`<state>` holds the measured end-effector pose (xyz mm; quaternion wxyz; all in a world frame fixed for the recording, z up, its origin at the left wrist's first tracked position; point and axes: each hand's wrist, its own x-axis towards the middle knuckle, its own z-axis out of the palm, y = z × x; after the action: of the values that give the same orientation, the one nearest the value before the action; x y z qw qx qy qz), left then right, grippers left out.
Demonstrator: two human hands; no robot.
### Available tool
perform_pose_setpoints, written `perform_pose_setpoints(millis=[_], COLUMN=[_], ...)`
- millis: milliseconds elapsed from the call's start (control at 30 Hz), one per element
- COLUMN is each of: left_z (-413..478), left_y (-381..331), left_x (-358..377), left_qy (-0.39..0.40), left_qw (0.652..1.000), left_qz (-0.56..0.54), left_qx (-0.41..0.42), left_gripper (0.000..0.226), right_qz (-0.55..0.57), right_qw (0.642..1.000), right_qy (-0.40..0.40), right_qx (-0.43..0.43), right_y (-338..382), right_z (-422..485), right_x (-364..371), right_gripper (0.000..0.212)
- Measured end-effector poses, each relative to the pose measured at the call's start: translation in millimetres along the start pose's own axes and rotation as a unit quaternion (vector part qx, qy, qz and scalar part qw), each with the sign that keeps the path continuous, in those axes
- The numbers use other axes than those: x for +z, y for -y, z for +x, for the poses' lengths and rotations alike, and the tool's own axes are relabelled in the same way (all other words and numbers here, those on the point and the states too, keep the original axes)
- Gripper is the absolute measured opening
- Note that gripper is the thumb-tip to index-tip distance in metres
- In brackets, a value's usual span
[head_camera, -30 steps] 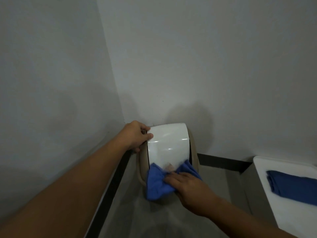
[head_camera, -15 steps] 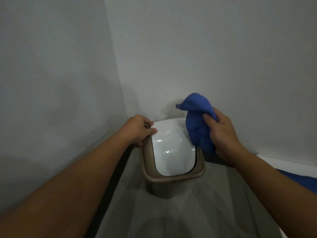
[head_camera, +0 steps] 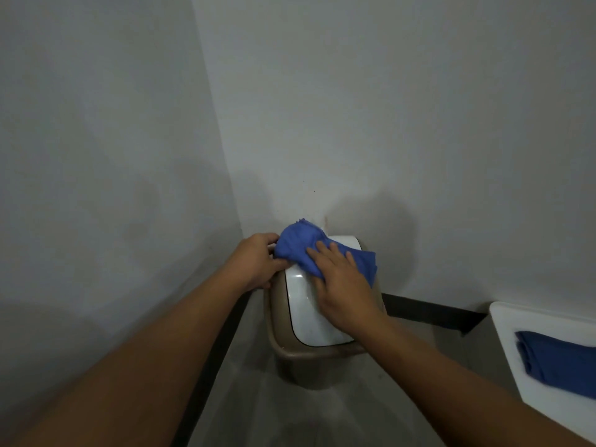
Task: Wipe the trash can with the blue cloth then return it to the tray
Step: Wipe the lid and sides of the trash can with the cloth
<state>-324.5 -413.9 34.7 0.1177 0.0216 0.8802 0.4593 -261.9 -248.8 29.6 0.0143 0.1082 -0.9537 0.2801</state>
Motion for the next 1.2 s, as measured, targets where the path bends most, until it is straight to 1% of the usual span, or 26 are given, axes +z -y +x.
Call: perform_pose_setpoints(millis=[33, 67, 133, 167, 200, 233, 267, 333, 367, 400, 433, 467, 500, 533, 567, 600, 633, 700, 800, 867, 933, 1033, 1100, 1133, 1200], left_z=[1, 2, 5, 5, 4, 2, 0, -3, -5, -7, -8, -9, -10, -11, -11, -11, -11, -11, -11, -11, -10, -8, -7, -7, -7], left_y=[1, 2, 3, 3, 3, 2, 1, -1, -2, -4, -5, -5, -5, -5, -6, -7, -7, -7, -7, -6, -5, -1, 1, 1, 2], left_x=[-1, -2, -2, -2, -2, -1, 0, 3, 3, 3, 3, 4, 5, 6, 6, 7, 7, 6, 7, 8, 8, 8, 9, 9, 10], left_qy=[0.001, 0.007, 0.032, 0.035, 0.027, 0.015, 0.004, -0.011, -0.013, -0.013, -0.01, -0.003, 0.005, 0.008, 0.009, 0.009, 0.008, 0.008, 0.008, 0.004, -0.001, -0.006, -0.011, -0.015, -0.02], left_qw=[1.0, 1.0, 0.997, 0.997, 0.999, 0.999, 0.998, 0.995, 0.993, 0.992, 0.99, 0.989, 0.989, 0.989, 0.989, 0.989, 0.989, 0.989, 0.99, 0.99, 0.99, 0.99, 0.99, 0.99, 0.988], left_qz=[-0.003, 0.006, 0.058, 0.06, 0.031, -0.006, -0.037, -0.055, -0.054, -0.052, -0.057, -0.058, -0.058, -0.058, -0.057, -0.054, -0.049, -0.045, -0.043, -0.048, -0.052, -0.063, -0.071, -0.077, -0.094], left_qx=[-0.009, -0.018, -0.029, -0.025, -0.028, -0.04, -0.058, -0.088, -0.103, -0.116, -0.13, -0.136, -0.139, -0.139, -0.139, -0.138, -0.137, -0.137, -0.136, -0.133, -0.131, -0.126, -0.121, -0.118, -0.12], left_gripper=[0.031, 0.043, 0.06, 0.061, 0.057, 0.055, 0.058, 0.07, 0.075, 0.077, 0.076, 0.071, 0.066, 0.063, 0.061, 0.06, 0.06, 0.058, 0.051, 0.043, 0.036, 0.031, 0.032, 0.034, 0.038], right_qz=[0.034, 0.074, 0.135, 0.152, 0.166, 0.182, 0.2, 0.219, 0.201, 0.166, 0.118, 0.065, 0.016, -0.025, -0.059, -0.086, -0.101, -0.104, -0.064, -0.033, 0.006, 0.091, 0.167, 0.212, 0.326], right_qw=[0.999, 0.997, 0.991, 0.988, 0.985, 0.979, 0.968, 0.937, 0.934, 0.943, 0.959, 0.974, 0.985, 0.988, 0.986, 0.984, 0.985, 0.988, 0.991, 0.994, 0.996, 0.994, 0.985, 0.975, 0.941], right_qy=[0.005, 0.006, 0.0, -0.008, -0.031, -0.076, -0.139, -0.256, -0.28, -0.272, -0.236, -0.179, -0.105, -0.03, 0.022, 0.041, 0.04, 0.05, 0.091, 0.098, 0.089, 0.054, 0.034, 0.04, 0.066], right_qx=[0.009, 0.02, 0.014, 0.013, 0.023, 0.043, 0.067, 0.091, 0.093, 0.097, 0.106, 0.122, 0.14, 0.151, 0.155, 0.149, 0.134, 0.103, 0.074, 0.047, 0.029, 0.02, 0.034, 0.046, 0.064], right_y=[2, 3, 6, 7, 5, 2, -1, -8, -10, -12, -14, -17, -19, -20, -20, -19, -18, -13, -1, 12, 27, 44, 46, 46, 43], right_z=[-3, -4, -5, -4, 0, 6, 13, 27, 34, 41, 48, 54, 58, 62, 65, 67, 72, 81, 90, 90, 86, 76, 69, 63, 53], right_x=[-4, -9, -27, -37, -49, -61, -73, -93, -96, -95, -89, -79, -66, -52, -40, -32, -27, -23, -22, -17, -10, -8, -13, -17, -26], right_gripper=[0.044, 0.041, 0.026, 0.021, 0.019, 0.019, 0.02, 0.022, 0.024, 0.024, 0.024, 0.024, 0.026, 0.029, 0.033, 0.035, 0.033, 0.03, 0.032, 0.031, 0.027, 0.025, 0.022, 0.022, 0.023])
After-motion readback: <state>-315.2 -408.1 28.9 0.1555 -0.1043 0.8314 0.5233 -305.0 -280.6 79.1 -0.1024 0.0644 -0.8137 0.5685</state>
